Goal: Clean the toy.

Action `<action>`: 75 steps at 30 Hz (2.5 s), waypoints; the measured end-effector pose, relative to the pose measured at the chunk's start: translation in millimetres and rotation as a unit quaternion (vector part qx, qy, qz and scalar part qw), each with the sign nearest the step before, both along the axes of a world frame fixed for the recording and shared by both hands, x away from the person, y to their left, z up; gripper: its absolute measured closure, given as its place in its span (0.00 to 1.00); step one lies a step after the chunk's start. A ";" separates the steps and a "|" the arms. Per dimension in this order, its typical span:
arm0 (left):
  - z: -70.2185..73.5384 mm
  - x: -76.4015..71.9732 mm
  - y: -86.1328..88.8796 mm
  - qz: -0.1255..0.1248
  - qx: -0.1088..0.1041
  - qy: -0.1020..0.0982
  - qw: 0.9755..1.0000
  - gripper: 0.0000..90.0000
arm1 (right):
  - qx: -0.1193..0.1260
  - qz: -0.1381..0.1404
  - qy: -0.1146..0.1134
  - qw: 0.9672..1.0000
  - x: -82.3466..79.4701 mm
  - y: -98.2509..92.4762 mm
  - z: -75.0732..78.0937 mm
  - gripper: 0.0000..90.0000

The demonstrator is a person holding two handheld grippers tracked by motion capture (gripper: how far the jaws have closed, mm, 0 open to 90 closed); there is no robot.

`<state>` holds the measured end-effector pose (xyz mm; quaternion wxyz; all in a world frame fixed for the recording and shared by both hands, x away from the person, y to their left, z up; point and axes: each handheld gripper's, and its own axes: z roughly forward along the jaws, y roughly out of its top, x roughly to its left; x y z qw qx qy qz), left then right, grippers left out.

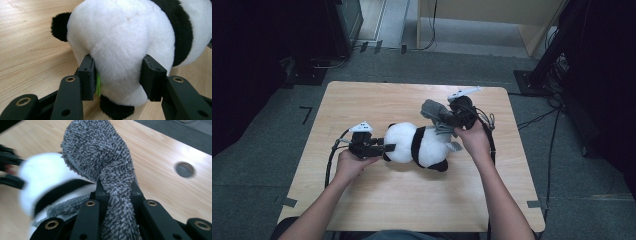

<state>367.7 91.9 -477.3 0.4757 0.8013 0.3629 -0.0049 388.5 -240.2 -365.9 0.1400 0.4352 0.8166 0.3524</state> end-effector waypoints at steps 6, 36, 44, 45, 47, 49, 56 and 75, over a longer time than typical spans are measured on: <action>-0.2 -0.2 0.1 0.000 -0.002 -0.001 1.000 0.58 | 0.015 0.040 -0.004 0.999 -15.3 35.4 8.4 0.86; -18.6 8.3 -0.7 -0.039 -0.034 -0.008 0.999 0.25 | -0.011 0.108 0.057 0.992 -12.7 107.3 -39.5 0.87; -27.4 6.9 -6.3 -0.067 -0.024 -0.021 0.997 0.14 | -0.002 0.106 0.062 0.992 -9.1 106.0 -42.6 0.87; -30.0 7.6 -9.5 -0.062 -0.024 -0.009 0.998 0.12 | -0.001 0.106 0.062 0.992 -8.7 105.9 -42.9 0.87; -36.9 7.0 -17.8 -0.063 -0.007 0.007 0.998 0.03 | 0.002 0.106 0.064 0.992 -8.3 106.0 -44.0 0.87; -39.4 3.6 -22.5 -0.060 0.008 -0.004 0.998 0.03 | 0.000 0.109 0.064 0.992 -9.5 107.8 -44.8 0.87; -31.4 -3.4 -15.6 -0.033 -0.014 -0.027 0.999 0.28 | 0.008 0.097 0.056 0.994 -10.5 103.7 -37.0 0.87; -25.8 -5.6 -17.7 -0.017 -0.011 -0.015 1.000 0.39 | -0.053 0.091 0.015 0.994 -14.8 106.5 -30.8 0.86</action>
